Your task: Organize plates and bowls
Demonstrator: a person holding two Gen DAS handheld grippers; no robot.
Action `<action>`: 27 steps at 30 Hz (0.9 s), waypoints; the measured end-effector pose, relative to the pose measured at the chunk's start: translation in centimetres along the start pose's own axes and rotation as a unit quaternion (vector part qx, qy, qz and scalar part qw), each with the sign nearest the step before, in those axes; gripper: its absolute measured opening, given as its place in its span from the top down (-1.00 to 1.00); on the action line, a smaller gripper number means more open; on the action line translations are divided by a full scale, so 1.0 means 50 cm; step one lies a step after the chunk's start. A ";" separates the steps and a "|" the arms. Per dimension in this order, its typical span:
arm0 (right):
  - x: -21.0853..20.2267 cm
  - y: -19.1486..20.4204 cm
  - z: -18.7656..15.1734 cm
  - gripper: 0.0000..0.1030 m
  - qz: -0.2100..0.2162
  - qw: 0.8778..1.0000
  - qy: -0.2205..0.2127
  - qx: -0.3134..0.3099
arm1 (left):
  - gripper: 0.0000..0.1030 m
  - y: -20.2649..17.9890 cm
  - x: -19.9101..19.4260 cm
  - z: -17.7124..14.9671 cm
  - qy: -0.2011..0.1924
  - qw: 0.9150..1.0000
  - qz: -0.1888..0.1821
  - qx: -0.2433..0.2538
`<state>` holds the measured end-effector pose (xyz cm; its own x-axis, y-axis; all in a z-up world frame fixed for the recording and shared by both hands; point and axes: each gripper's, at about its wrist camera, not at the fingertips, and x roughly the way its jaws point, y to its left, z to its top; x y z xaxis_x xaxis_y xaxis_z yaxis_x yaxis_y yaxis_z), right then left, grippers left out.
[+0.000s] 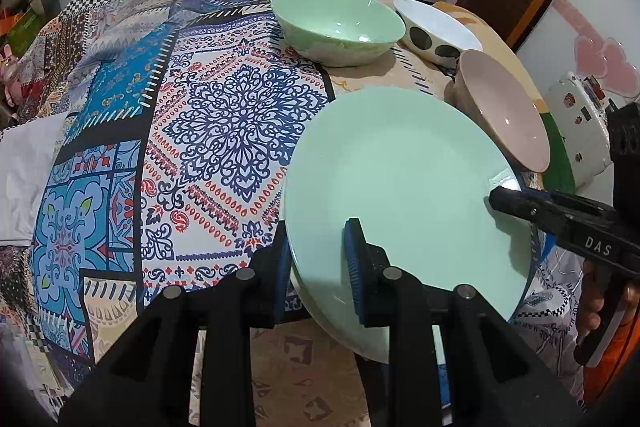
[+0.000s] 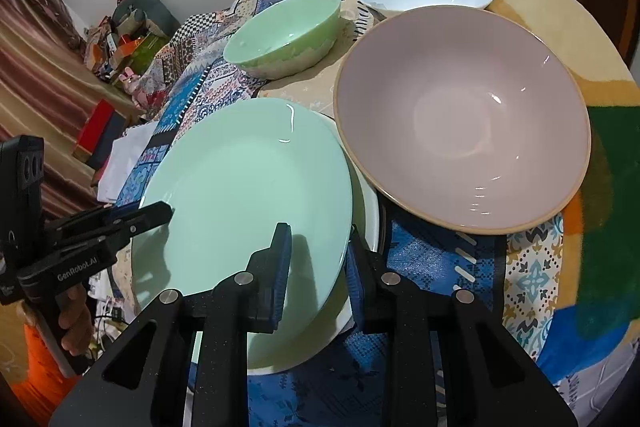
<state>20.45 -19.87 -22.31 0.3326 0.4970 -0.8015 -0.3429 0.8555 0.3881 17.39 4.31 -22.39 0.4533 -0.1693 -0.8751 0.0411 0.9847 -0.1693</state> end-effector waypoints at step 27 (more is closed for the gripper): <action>-0.058 0.012 0.009 0.53 -0.037 0.998 -0.041 -0.035 | 0.50 0.005 -0.019 -0.010 -0.009 1.000 0.025 0.009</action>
<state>19.67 -20.73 -19.52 0.4287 0.4460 -0.7857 -0.3746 0.8791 0.2947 16.51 4.68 -21.85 0.4714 -0.1195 -0.8738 0.0338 0.9925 -0.1175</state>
